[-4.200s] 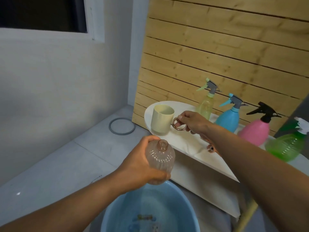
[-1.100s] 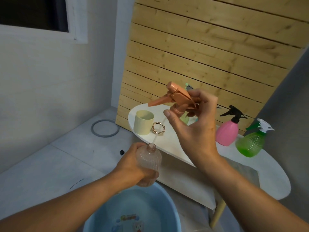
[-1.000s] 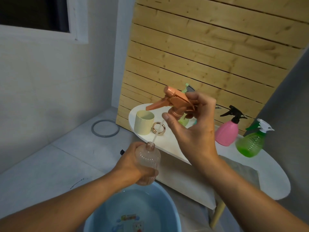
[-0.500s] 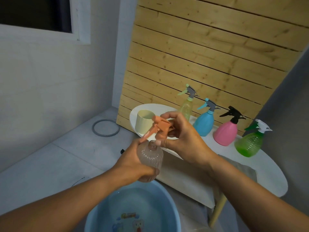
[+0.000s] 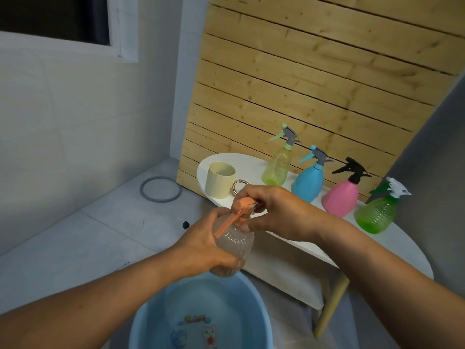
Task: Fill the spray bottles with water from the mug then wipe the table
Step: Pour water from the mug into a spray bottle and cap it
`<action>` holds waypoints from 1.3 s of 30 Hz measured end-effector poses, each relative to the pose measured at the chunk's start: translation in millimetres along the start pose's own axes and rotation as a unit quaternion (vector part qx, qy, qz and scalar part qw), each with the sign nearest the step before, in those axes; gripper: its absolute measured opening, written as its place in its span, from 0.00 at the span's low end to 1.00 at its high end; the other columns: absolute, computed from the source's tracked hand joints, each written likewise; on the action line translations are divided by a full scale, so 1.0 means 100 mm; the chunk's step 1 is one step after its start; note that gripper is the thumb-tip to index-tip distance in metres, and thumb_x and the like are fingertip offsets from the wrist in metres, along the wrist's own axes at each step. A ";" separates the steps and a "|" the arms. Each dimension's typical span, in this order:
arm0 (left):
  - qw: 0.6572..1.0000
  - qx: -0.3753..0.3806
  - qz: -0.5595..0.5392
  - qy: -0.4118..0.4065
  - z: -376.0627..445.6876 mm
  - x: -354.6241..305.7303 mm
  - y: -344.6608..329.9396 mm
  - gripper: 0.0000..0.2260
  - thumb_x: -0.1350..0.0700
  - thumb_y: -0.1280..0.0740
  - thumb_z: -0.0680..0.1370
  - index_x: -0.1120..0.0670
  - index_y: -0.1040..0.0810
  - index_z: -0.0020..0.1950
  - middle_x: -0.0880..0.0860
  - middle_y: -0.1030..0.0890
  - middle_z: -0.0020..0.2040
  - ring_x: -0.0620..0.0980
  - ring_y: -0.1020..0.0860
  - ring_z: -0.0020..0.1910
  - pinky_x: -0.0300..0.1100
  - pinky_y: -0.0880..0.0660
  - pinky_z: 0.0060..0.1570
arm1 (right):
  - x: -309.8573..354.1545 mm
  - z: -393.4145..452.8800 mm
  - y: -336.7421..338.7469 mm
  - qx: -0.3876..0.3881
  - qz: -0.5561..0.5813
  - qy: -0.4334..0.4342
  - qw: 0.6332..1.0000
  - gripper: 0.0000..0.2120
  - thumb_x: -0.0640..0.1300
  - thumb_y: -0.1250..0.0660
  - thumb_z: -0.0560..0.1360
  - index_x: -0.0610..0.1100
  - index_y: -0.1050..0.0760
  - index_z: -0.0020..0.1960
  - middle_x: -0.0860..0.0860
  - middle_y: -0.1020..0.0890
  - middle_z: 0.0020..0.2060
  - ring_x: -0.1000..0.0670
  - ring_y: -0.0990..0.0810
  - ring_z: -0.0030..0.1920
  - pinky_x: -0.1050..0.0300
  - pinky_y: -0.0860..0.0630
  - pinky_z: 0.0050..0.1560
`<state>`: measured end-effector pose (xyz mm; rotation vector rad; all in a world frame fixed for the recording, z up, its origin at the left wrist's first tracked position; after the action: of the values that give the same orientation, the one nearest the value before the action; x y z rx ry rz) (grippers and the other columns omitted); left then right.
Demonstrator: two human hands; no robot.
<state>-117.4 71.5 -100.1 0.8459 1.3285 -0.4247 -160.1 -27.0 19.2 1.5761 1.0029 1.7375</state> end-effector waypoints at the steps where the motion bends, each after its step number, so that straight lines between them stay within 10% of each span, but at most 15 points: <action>1: 1.000 0.004 0.007 0.000 0.01 -0.01 0.00 0.42 0.51 0.16 0.61 0.34 0.33 0.69 0.40 0.22 0.61 0.42 0.22 0.61 0.41 0.17 0.52 | 0.02 0.02 0.01 0.009 -0.031 -0.004 0.999 0.14 0.41 0.21 0.71 0.52 0.20 0.53 0.55 0.17 0.45 0.55 0.20 0.47 0.49 0.21 0.54; 8: 1.000 0.014 0.011 -0.011 0.19 -0.13 -0.03 0.47 0.51 0.18 0.59 0.35 0.34 0.74 0.43 0.22 0.64 0.44 0.21 0.63 0.45 0.16 0.53 | 0.09 0.10 0.22 0.043 -0.170 -0.044 0.983 0.11 0.45 0.20 0.69 0.52 0.19 0.48 0.57 0.18 0.40 0.57 0.22 0.42 0.60 0.26 0.42; 20: 0.996 -0.032 -0.039 -0.076 1.22 -0.71 -0.43 0.47 0.64 0.16 0.63 0.39 0.32 0.76 0.44 0.21 0.64 0.41 0.21 0.59 0.39 0.21 0.58 | -0.66 0.25 1.15 -0.020 -0.203 -0.161 0.966 0.13 0.53 0.19 0.67 0.49 0.18 0.47 0.51 0.16 0.42 0.49 0.18 0.44 0.50 0.20 0.46; 29: 0.991 -0.041 -0.105 -0.068 1.82 -0.49 -0.94 0.41 0.80 0.25 0.64 0.50 0.28 0.71 0.48 0.19 0.55 0.30 0.19 0.44 0.27 0.24 0.38 | -1.42 0.30 1.28 -0.004 -0.215 -0.198 0.956 0.16 0.56 0.20 0.67 0.47 0.17 0.46 0.49 0.16 0.42 0.48 0.18 0.44 0.53 0.24 0.41; 35: 0.994 -0.019 -0.095 -0.054 1.88 -0.34 -1.04 0.41 0.53 0.20 0.57 0.45 0.26 0.70 0.46 0.18 0.60 0.46 0.19 0.58 0.41 0.21 0.58 | -1.67 0.28 1.18 -0.020 -0.246 -0.222 0.943 0.25 0.67 0.24 0.67 0.44 0.18 0.45 0.49 0.19 0.36 0.48 0.19 0.39 0.52 0.25 0.36; 39: 0.996 -0.024 -0.067 -0.049 1.90 -0.31 -1.04 0.29 0.59 0.20 0.65 0.42 0.22 0.63 0.40 0.15 0.53 0.45 0.18 0.55 0.34 0.22 0.52 | -1.84 0.18 1.10 -0.095 -0.177 -0.239 0.950 0.23 0.65 0.23 0.66 0.46 0.19 0.44 0.51 0.20 0.36 0.50 0.21 0.39 0.54 0.27 0.36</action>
<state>-71.4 -142.3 -98.6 0.6894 1.3034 -0.5315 -110.4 -235.8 10.1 1.4811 0.7863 1.0998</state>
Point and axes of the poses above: each hand's wrist, its own z-axis towards the middle knuckle, its own y-axis out of the back of the hand, x = y × z, the point moved 9 cm from there along z, towards the middle knuckle
